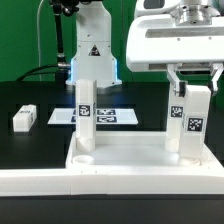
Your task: Assemble desk
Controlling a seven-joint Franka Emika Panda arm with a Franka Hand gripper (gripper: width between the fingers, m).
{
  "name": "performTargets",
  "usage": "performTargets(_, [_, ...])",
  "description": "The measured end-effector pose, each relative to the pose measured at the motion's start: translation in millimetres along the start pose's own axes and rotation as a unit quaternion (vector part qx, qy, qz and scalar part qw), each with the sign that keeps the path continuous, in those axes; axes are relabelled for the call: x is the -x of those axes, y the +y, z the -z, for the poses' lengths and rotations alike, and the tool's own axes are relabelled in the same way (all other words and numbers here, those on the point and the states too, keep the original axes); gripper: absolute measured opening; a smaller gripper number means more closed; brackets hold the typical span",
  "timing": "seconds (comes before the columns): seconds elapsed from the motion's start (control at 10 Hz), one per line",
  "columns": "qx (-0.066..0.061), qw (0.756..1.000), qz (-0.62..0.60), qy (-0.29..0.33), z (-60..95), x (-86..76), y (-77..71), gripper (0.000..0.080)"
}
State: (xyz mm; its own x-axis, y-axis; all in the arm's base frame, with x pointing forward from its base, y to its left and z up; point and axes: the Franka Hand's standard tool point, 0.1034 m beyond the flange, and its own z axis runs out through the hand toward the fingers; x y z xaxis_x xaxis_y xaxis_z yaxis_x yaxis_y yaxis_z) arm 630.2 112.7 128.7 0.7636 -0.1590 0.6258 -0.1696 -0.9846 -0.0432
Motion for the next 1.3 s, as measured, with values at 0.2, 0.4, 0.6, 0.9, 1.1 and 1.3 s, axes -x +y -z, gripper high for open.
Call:
performTargets(0.2, [0.001,1.000,-0.006,0.012,-0.4,-0.5,1.1,0.0287])
performTargets(0.4, [0.003,1.000,-0.010,0.016,-0.4,-1.3,2.3,0.0287])
performTargets(0.6, [0.003,1.000,-0.006,0.016,-0.4,-1.6,2.4,0.0287])
performTargets(0.9, [0.003,1.000,-0.002,0.016,-0.5,-1.5,2.5,0.0457])
performTargets(1.1, [0.003,1.000,0.001,0.016,-0.5,-1.5,2.5,0.0639])
performTargets(1.3, [0.003,1.000,0.004,0.016,-0.5,-1.5,2.5,0.0647])
